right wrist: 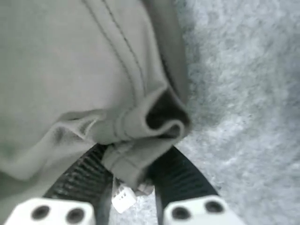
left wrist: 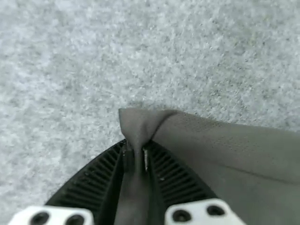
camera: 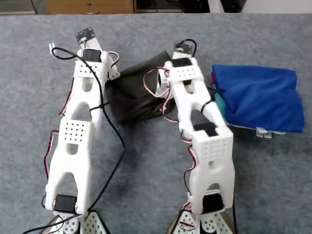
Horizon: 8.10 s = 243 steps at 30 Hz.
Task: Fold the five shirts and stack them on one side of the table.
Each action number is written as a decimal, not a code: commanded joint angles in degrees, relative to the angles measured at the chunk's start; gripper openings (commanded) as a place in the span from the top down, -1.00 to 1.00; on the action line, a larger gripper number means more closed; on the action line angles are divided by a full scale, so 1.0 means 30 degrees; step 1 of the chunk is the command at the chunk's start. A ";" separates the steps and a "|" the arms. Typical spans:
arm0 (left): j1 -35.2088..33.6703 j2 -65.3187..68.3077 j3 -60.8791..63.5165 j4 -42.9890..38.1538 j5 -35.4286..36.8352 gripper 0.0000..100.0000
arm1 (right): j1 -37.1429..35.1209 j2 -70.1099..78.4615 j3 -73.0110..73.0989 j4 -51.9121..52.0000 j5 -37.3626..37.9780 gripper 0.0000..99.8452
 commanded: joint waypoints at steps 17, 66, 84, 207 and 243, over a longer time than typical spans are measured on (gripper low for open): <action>0.2403 -0.4733 -0.6418 0.1729 0.2110 0.96 | 0.1685 -0.0103 -1.5692 0.9201 0.2755 1.00; 1.0139 -0.7868 0.2725 -0.8322 0.7238 0.58 | 1.7744 -0.7780 -0.4557 0.6476 1.0286 -0.15; 0.2286 -0.8044 -0.6623 0.4689 -0.5421 0.96 | 1.5868 -1.3055 -0.6667 0.9172 1.0344 0.92; -1.0110 -5.7040 5.7846 -0.4571 -1.1575 0.96 | 1.1385 -5.0007 3.8872 0.0410 1.5150 0.92; -1.0110 -5.7040 5.7846 -0.4571 -1.1575 0.96 | 1.1385 -5.0007 3.8872 0.0410 1.5150 0.92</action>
